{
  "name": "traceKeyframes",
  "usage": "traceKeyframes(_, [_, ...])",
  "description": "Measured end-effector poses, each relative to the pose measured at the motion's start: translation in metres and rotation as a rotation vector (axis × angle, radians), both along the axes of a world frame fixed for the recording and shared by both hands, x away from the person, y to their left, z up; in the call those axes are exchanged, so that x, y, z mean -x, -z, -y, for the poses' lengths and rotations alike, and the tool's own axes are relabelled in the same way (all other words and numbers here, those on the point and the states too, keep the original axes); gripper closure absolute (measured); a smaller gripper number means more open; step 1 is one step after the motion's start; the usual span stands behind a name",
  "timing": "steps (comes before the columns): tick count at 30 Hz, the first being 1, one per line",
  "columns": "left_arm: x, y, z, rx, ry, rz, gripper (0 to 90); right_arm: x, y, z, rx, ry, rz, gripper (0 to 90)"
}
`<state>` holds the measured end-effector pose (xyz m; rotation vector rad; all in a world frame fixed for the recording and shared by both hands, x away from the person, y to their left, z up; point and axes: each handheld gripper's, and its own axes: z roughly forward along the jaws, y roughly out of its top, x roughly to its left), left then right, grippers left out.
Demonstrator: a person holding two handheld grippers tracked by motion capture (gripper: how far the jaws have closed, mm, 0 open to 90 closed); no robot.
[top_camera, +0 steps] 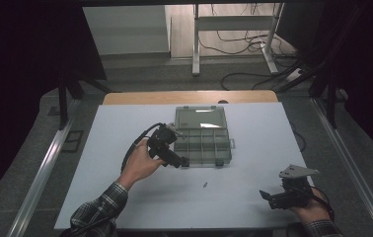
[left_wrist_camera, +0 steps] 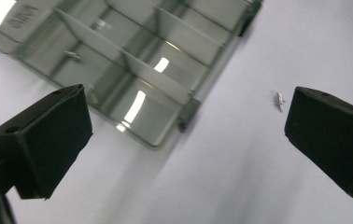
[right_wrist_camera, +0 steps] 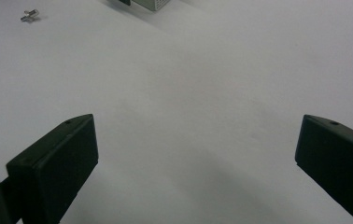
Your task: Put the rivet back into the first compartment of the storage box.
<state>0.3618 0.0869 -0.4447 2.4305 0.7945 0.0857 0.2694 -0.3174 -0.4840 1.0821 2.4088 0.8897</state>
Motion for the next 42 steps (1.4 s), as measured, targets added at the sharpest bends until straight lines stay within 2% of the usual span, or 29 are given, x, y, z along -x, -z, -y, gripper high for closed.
traceKeyframes(4, [0.006,0.005,0.005,0.009,0.014,-0.015,0.0,0.000,0.000,0.000,0.000,0.000,0.000,0.0])
traceKeyframes(12, [0.021,0.015,0.024,-0.037,0.051,-0.022,0.6,0.000,0.000,0.000,0.003,-0.002,-0.001,0.0])
traceKeyframes(15, [0.023,0.021,0.032,-0.033,0.068,-0.045,1.2,0.000,0.000,0.000,0.004,-0.003,-0.001,0.0])
traceKeyframes(18, [0.026,0.027,0.041,-0.047,0.085,-0.034,3.9,0.000,0.000,0.000,0.004,-0.003,-0.002,0.0])
traceKeyframes(21, [0.027,0.032,0.049,-0.059,0.113,-0.033,10.7,0.000,0.000,-0.001,0.003,-0.003,-0.002,0.0])
traceKeyframes(25, [0.029,0.040,0.060,-0.076,0.139,-0.051,25.1,0.000,0.001,-0.001,0.003,-0.004,-0.003,0.0])
traceKeyframes(26, [0.029,0.044,0.064,-0.077,0.155,-0.060,31.9,0.000,0.001,-0.001,0.004,-0.005,-0.003,0.0])
traceKeyframes(30, [0.030,0.051,0.071,-0.081,0.179,-0.068,41.5,0.000,0.001,-0.001,0.006,-0.007,-0.006,0.0])
traceKeyframes(31, [0.030,0.052,0.073,-0.085,0.186,-0.072,47.8,0.000,0.001,-0.001,0.006,-0.007,-0.007,0.0])
traceKeyframes(34, [0.031,0.055,0.078,-0.076,0.203,-0.077,53.0,0.000,0.001,-0.001,0.006,-0.007,-0.008,0.0])
traceKeyframes(38, [0.034,0.060,0.086,-0.084,0.223,-0.073,60.6,0.000,0.001,-0.001,0.008,-0.010,-0.009,0.0])
traceKeyframes(39, [0.035,0.062,0.090,-0.102,0.234,-0.066,64.4,0.000,0.001,-0.001,0.008,-0.011,-0.010,0.0])
traceKeyframes(40, [0.035,0.062,0.090,-0.102,0.234,-0.066,66.4,0.000,0.001,-0.001,0.008,-0.011,-0.010,0.0])
traceKeyframes(42, [0.038,0.064,0.092,-0.124,0.237,-0.036,68.0,0.000,0.001,-0.001,0.010,-0.012,-0.010,0.0])
